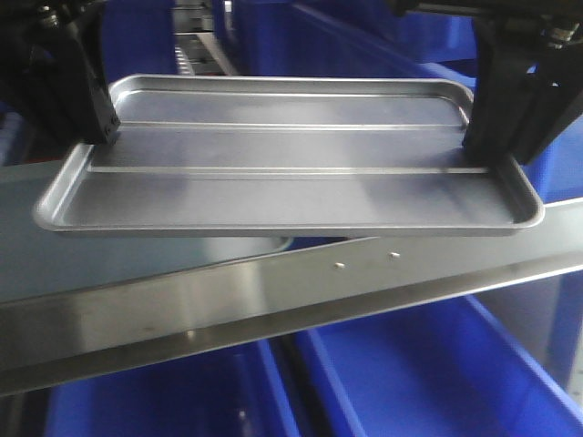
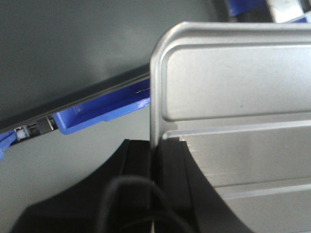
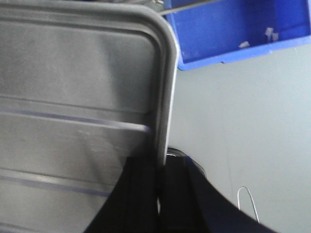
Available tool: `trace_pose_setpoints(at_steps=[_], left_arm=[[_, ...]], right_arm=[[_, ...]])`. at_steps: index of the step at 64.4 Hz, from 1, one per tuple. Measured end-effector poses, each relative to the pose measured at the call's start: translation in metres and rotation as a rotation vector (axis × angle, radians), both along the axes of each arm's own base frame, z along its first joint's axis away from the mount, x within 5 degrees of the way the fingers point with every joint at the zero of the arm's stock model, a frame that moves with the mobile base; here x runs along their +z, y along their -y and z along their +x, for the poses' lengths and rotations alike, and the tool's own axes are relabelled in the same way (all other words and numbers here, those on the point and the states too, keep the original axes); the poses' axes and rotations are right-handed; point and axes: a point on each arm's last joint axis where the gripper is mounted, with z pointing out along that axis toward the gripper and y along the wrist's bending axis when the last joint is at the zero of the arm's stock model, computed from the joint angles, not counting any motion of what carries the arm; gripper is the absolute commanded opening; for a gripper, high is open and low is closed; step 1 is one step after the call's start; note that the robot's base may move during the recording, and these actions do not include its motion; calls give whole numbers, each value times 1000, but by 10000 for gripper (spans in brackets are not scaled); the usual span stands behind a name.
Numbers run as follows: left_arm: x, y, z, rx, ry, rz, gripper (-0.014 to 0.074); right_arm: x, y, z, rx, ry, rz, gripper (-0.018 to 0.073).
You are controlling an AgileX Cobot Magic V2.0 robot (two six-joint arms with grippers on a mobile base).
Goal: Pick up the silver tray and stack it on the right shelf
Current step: 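Move the held tray over the larger grey tray and lower it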
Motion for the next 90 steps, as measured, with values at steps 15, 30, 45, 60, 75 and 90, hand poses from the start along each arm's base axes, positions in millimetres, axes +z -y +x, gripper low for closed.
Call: trace_pose_setpoints(at_steps=[15,30,45,60,75,90], left_arm=[[0,0,0,1,-3,3,-93],[0,0,0,1,-3,3,-93],[0,0,0,1,-3,3,-93],[0,0,0,1,-3,3,-93],[0,0,0,1,-3,3,-93],[0,0,0,1,-3,3,-93]], right_arm=[[0,0,0,0,0,0,57],[0,0,0,0,0,0,57],[0,0,0,0,0,0,57],[0,0,0,0,0,0,57],[0,0,0,0,-1,-1,57],[0,0,0,0,-1,-1,57]])
